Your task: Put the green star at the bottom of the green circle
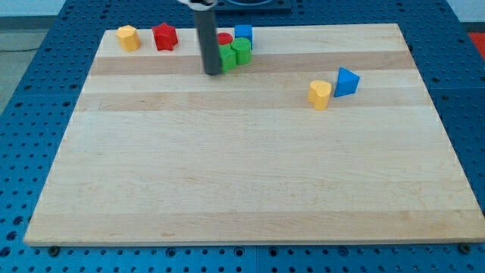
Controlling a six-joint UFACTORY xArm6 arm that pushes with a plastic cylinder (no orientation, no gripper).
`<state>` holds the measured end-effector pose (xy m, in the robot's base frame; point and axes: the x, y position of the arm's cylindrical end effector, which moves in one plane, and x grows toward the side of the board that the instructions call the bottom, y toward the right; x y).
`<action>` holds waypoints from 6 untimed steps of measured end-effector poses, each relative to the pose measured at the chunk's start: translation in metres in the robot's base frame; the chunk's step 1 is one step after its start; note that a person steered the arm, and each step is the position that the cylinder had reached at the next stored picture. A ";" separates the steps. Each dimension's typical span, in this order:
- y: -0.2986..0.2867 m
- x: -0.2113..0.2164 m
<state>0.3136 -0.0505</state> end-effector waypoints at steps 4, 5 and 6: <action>-0.033 -0.046; -0.013 -0.009; 0.034 0.000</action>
